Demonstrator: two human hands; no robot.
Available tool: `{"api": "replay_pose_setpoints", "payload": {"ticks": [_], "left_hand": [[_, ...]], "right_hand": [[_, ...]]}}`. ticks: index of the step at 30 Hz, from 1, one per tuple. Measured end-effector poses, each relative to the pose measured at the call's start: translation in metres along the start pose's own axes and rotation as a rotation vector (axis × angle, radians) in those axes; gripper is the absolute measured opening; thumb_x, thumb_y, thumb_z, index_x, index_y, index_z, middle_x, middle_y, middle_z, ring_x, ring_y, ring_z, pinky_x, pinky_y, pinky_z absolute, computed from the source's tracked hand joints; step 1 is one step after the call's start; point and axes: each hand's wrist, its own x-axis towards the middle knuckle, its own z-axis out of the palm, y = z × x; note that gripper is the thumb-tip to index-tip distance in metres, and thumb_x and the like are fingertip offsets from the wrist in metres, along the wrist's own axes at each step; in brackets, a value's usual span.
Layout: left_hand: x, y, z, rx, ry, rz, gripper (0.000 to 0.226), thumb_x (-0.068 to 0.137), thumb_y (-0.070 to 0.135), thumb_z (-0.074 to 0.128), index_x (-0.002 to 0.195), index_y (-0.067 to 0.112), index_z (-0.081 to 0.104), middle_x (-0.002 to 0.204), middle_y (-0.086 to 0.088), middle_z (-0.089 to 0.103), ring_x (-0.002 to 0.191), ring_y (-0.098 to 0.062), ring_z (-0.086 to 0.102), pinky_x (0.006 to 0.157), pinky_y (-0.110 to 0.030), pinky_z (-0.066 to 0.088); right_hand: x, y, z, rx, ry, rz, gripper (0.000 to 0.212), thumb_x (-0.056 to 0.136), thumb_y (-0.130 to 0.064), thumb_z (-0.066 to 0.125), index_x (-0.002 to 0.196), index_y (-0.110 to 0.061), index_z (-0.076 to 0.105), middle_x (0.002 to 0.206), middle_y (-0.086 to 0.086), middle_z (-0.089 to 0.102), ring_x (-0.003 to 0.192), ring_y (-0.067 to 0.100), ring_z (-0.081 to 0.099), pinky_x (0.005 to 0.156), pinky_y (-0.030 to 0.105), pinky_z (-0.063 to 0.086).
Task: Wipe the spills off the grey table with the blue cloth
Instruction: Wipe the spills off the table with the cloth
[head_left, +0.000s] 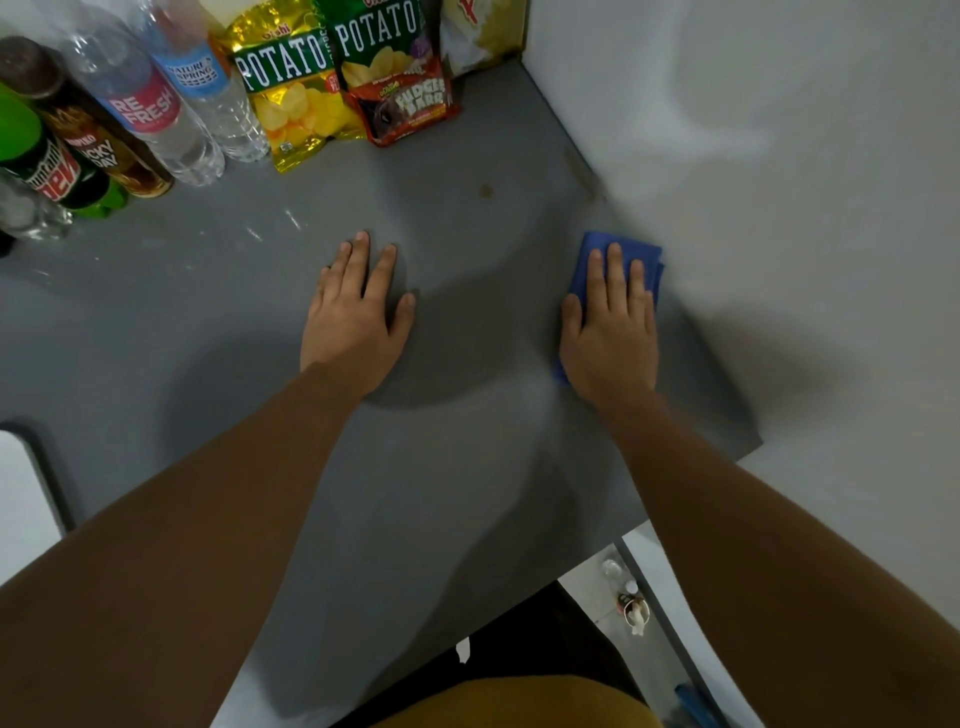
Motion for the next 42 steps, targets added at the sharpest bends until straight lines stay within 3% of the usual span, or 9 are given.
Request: {"api": "replay_pose_setpoints", "payload": {"ticks": [6,12,17,24,30,35,42], "left_hand": [[-0.001,0.001,-0.002,0.000,-0.003,-0.009,0.061,0.107,0.046,0.038,0.160,0.018,0.029,0.169,-0.011,0.018,0.157,-0.029,0.014,0.127,-0.045,0.015],[0.000,0.002,-0.006,0.019,-0.016,0.001,0.061,0.107,0.046,0.038,0.160,0.018,0.029,0.169,-0.011,0.018,0.157,-0.029,0.014,0.127,-0.043,0.015],[0.001,0.002,-0.006,0.019,0.003,0.011,0.061,0.106,0.044,0.041,0.158,0.016,0.033,0.167,-0.013,0.022,0.155,-0.031,0.019,0.125,-0.046,0.020],[0.008,0.002,-0.005,-0.020,0.046,0.001,0.057,0.104,0.039,0.043,0.155,0.016,0.039,0.164,-0.013,0.030,0.152,-0.032,0.027,0.123,-0.047,0.026],[0.027,0.007,0.001,-0.061,0.056,0.038,0.055,0.104,0.033,0.041,0.154,0.010,0.039,0.164,-0.015,0.030,0.153,-0.032,0.025,0.124,-0.048,0.024],[0.030,0.008,0.007,-0.020,0.028,0.042,0.059,0.106,0.039,0.039,0.158,0.011,0.033,0.167,-0.016,0.022,0.156,-0.032,0.017,0.127,-0.046,0.018],[0.029,0.009,0.005,0.012,0.005,0.026,0.061,0.106,0.044,0.036,0.159,0.015,0.028,0.169,-0.013,0.018,0.156,-0.029,0.014,0.126,-0.046,0.020]], "right_hand": [[-0.026,-0.044,0.012,0.033,-0.084,-0.093,0.066,0.105,-0.052,0.014,0.162,-0.021,0.004,0.170,-0.001,-0.002,0.156,0.022,-0.005,0.126,0.039,-0.002],[0.029,-0.035,0.003,0.076,-0.100,-0.261,0.060,0.106,-0.048,0.023,0.162,-0.027,0.016,0.169,-0.006,0.008,0.156,0.019,0.002,0.127,0.038,0.004],[0.044,-0.018,0.002,0.078,-0.080,-0.146,0.059,0.107,-0.046,0.022,0.162,-0.024,0.013,0.170,-0.005,0.006,0.156,0.020,0.000,0.127,0.040,0.003],[0.001,-0.028,0.010,0.018,-0.035,-0.071,0.063,0.106,-0.046,0.018,0.162,-0.016,0.011,0.170,0.003,0.006,0.156,0.026,0.003,0.126,0.043,0.007],[0.007,-0.074,0.018,0.065,-0.087,-0.287,0.063,0.106,-0.049,0.015,0.162,-0.023,0.010,0.170,-0.003,0.004,0.157,0.019,0.000,0.126,0.037,0.001],[0.060,-0.100,0.017,0.043,-0.115,-0.458,0.061,0.107,-0.048,0.022,0.162,-0.023,0.014,0.170,-0.002,0.011,0.156,0.021,0.005,0.126,0.041,0.009],[0.109,-0.092,0.011,0.080,-0.151,-0.337,0.062,0.105,-0.048,0.019,0.162,-0.026,0.009,0.170,-0.005,0.003,0.156,0.020,0.000,0.125,0.040,0.002]]}}
